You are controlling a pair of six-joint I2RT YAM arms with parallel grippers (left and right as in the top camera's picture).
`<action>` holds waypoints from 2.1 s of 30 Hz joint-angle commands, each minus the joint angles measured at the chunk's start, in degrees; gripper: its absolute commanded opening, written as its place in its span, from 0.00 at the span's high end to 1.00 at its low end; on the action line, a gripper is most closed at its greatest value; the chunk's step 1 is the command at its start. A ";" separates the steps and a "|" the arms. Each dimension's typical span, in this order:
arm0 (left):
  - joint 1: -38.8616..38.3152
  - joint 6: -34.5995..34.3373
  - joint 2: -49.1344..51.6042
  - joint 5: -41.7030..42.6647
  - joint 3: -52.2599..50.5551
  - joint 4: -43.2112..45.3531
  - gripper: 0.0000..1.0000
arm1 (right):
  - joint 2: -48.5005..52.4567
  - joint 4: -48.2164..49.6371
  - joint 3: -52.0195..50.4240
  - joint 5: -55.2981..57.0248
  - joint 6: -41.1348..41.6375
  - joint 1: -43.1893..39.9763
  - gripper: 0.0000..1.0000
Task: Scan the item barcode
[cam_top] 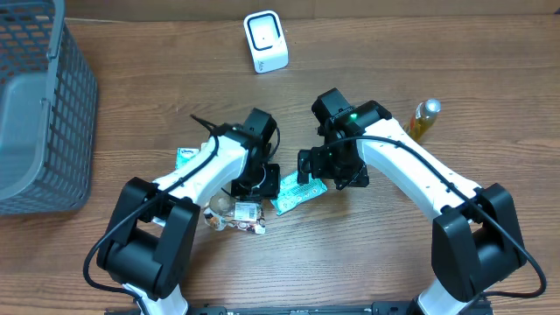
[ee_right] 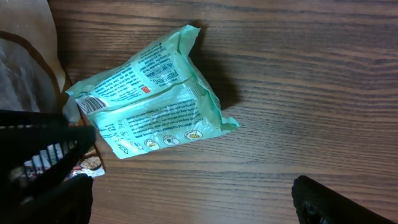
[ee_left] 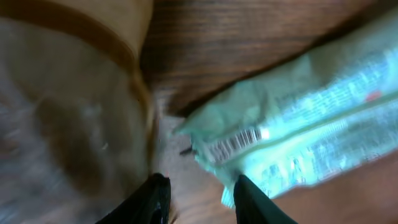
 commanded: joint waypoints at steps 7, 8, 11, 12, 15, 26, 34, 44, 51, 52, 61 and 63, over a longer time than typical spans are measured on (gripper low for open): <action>-1.14 -7.72 0.70 2.99 -5.11 7.41 0.61 | -1.29 0.26 0.83 0.35 -0.42 -0.02 0.00; -1.22 -7.74 0.70 2.93 -5.16 7.76 0.60 | -1.29 0.26 0.83 0.35 -0.42 -0.02 0.00; -1.22 -9.16 0.70 1.36 -5.16 8.72 0.60 | -1.29 0.26 0.83 0.35 -0.42 -0.02 0.00; -1.22 -9.75 0.70 0.04 -5.16 9.07 0.60 | -1.29 0.24 0.83 0.35 -0.42 -0.02 0.00; -1.22 -11.47 0.70 -3.78 -5.16 10.05 0.60 | -1.29 0.26 0.83 0.35 -0.42 -0.02 0.00; -1.20 -9.35 0.66 -12.81 -5.05 15.69 0.64 | -1.29 0.24 0.83 0.35 -0.42 -0.02 0.00; -1.16 -7.23 0.57 -11.47 -5.05 18.16 0.67 | -1.29 0.26 0.83 0.35 -0.42 -0.02 0.00; -1.16 -5.25 -4.42 -11.58 -5.05 19.15 0.65 | -1.29 0.24 0.83 0.35 -0.42 -0.02 0.00; -1.64 -5.20 -4.35 -11.39 -5.11 19.08 0.64 | -1.29 0.24 0.83 0.35 -0.42 -0.02 0.00; -1.75 -5.07 -4.35 -11.41 -5.11 19.06 0.64 | -1.29 0.24 0.83 0.35 -0.42 -0.02 0.00; -2.01 -4.26 -2.64 -6.27 -5.14 20.76 0.59 | -1.29 0.26 0.83 0.35 -0.42 -0.02 0.00; -2.01 -3.80 -2.10 -4.22 -5.14 21.05 0.56 | -1.29 0.24 0.83 0.35 -0.42 -0.02 0.00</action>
